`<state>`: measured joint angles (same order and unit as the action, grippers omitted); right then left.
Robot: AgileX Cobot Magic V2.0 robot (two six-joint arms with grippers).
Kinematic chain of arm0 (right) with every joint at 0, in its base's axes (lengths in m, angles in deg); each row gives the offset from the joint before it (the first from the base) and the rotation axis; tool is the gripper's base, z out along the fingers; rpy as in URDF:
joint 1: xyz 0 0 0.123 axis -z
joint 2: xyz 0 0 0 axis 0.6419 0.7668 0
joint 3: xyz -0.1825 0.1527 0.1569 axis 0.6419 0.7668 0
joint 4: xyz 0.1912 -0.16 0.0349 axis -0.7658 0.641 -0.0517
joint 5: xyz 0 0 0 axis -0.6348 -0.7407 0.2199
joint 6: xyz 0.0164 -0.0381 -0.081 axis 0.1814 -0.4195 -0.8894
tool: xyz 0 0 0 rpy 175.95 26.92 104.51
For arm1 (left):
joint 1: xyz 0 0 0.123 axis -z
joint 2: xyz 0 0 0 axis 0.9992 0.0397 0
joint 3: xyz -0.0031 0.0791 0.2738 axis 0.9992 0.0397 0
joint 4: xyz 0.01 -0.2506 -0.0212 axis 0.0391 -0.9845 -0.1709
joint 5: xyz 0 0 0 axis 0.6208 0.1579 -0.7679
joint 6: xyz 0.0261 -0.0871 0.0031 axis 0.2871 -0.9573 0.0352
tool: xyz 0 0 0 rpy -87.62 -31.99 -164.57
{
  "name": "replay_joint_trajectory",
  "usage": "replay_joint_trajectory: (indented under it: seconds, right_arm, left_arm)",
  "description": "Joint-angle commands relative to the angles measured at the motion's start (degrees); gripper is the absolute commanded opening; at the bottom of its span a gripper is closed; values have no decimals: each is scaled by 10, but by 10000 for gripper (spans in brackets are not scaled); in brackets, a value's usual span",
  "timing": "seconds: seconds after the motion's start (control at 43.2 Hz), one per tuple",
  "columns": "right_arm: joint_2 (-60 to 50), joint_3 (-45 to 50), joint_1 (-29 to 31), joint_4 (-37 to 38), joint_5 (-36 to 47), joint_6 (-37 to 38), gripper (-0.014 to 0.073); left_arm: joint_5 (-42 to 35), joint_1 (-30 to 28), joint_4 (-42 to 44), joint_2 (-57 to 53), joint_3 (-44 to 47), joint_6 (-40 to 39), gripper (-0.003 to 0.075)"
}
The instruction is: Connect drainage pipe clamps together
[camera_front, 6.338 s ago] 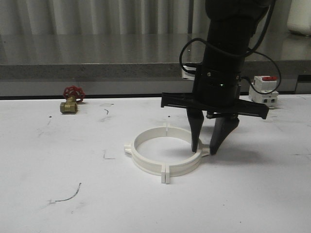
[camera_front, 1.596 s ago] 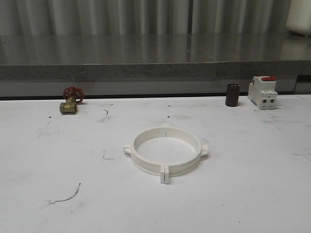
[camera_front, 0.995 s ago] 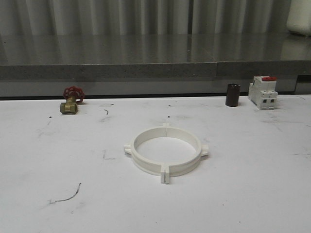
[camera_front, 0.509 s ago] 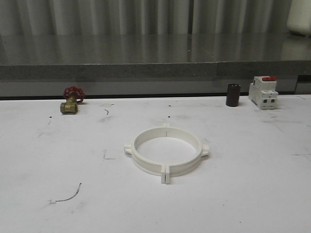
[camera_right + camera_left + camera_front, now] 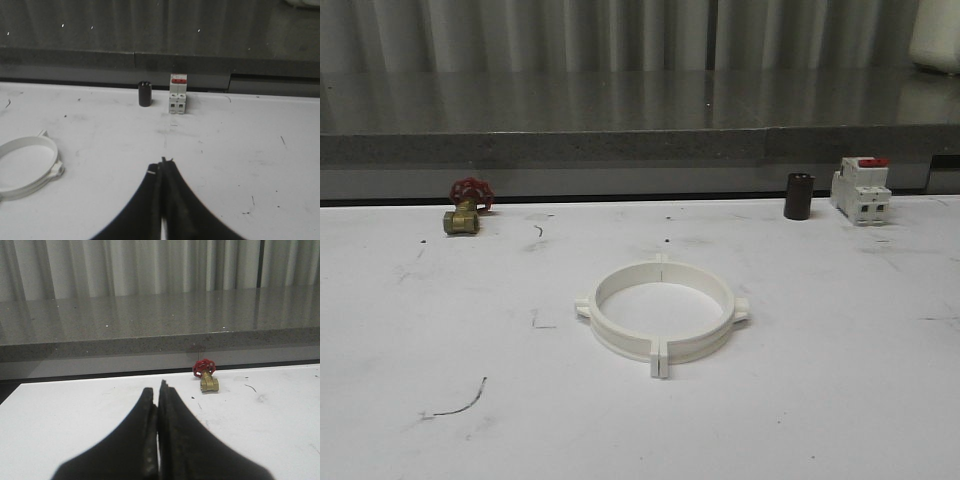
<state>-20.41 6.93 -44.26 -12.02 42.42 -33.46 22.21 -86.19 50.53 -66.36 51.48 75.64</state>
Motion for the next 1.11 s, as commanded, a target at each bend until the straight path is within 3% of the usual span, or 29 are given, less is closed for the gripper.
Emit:
replay_joint_trajectory:
  seconds: [0.0, 0.393, 0.925, 1.087]
  right_arm:
    - [-21, 37, 19, -11, 116, -7, -67]
    - [-67, 181, 10, -15, 308, -6, -67]
    - [-67, 180, 7, -15, 312, -4, -67]
    - [-68, 180, 11, -7, 309, 57, -67]
  left_arm:
    - [-49, 3, -1, -7, 13, -7, -20]
    - [-49, 3, -1, -7, 13, -7, -20]
    - [-49, 3, -1, -7, 13, -7, -20]
    - [-49, 3, -1, -7, 13, -7, -20]
